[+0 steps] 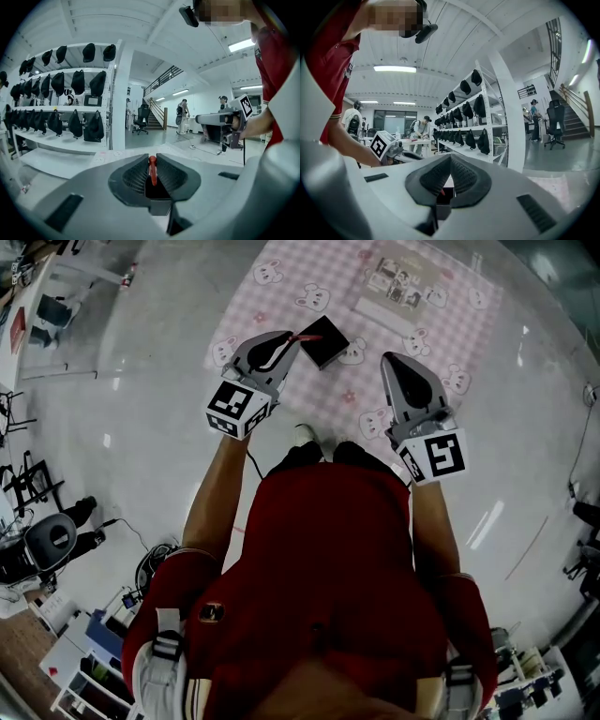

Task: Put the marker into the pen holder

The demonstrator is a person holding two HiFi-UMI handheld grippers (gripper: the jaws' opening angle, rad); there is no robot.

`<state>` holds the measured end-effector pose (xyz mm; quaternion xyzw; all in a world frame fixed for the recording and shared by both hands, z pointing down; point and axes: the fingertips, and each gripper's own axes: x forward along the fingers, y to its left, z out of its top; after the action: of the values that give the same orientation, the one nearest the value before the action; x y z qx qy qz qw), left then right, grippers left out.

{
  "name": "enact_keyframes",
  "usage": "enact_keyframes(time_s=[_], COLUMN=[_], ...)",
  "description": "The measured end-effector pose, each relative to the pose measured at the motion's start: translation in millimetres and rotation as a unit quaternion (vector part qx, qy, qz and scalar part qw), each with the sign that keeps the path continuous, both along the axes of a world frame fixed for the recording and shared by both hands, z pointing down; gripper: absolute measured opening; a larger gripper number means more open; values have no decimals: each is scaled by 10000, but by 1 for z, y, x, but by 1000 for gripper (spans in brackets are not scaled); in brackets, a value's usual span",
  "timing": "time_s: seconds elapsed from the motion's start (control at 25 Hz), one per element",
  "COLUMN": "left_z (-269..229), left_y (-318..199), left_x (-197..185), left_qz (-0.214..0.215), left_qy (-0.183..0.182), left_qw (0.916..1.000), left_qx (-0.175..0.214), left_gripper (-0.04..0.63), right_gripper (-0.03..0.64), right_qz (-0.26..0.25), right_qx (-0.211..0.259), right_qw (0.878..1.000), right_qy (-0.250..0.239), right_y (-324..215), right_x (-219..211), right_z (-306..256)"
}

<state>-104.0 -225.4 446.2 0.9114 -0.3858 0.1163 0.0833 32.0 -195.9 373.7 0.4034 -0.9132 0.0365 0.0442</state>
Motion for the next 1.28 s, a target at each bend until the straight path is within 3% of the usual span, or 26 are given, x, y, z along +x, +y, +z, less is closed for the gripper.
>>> enact_keyframes(time_s=[1.28], left_z=[98], left_y=[-30], left_x=[5], left_qz=[457], left_qy=[-513], left_qw=[9945], left_qx=[-794], left_gripper=[58], right_gripper=[-3], right_qz=[271], right_qx=[-320], right_qw=[9987], right_qy=[293], right_y=[-14], right_x=[-6], right_z=[24])
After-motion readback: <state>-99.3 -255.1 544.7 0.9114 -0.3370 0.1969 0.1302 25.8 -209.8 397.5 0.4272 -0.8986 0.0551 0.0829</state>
